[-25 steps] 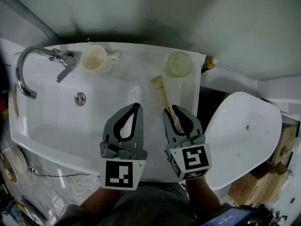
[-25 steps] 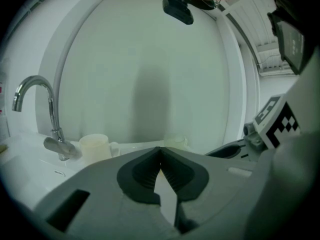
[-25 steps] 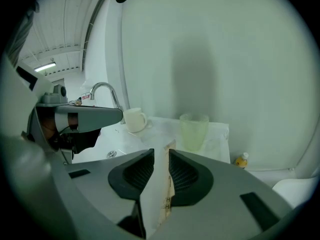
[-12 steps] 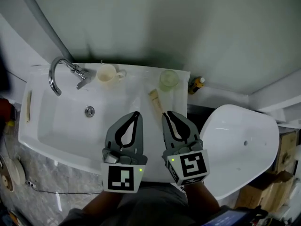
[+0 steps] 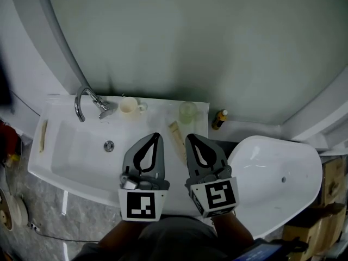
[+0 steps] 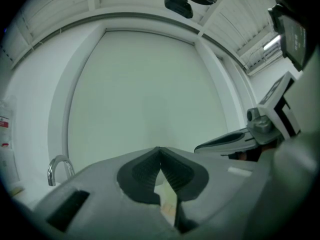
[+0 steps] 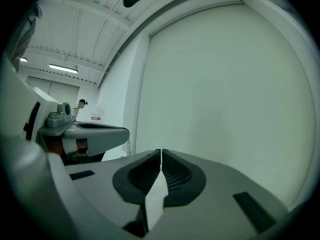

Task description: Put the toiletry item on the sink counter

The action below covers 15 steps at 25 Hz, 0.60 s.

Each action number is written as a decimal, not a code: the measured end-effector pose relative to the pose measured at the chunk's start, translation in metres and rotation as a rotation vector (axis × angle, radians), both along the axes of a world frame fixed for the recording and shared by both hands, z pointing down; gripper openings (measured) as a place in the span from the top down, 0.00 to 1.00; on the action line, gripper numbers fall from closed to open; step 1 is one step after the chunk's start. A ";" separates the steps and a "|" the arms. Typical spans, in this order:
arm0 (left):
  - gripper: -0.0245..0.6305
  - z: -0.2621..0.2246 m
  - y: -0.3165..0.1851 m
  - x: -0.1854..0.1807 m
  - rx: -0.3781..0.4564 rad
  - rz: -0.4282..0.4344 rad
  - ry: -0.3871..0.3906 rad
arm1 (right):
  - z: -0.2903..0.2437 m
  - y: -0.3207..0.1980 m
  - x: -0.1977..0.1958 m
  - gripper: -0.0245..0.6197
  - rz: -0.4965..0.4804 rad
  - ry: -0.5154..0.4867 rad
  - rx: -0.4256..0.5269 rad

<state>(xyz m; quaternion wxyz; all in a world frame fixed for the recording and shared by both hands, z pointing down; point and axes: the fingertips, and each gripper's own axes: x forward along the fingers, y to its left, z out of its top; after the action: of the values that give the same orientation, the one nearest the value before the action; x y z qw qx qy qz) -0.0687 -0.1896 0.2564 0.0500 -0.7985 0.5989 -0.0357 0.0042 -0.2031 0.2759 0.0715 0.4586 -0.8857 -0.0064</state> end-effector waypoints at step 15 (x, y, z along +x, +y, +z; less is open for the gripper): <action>0.95 -0.012 0.011 0.001 0.027 -0.009 -0.017 | -0.013 0.010 -0.001 0.94 -0.015 -0.001 0.047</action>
<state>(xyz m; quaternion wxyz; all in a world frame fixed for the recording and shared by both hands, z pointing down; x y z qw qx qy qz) -0.0672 -0.1788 0.2439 0.0659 -0.7947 0.6024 -0.0345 0.0027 -0.1934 0.2633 0.0605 0.4533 -0.8889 -0.0275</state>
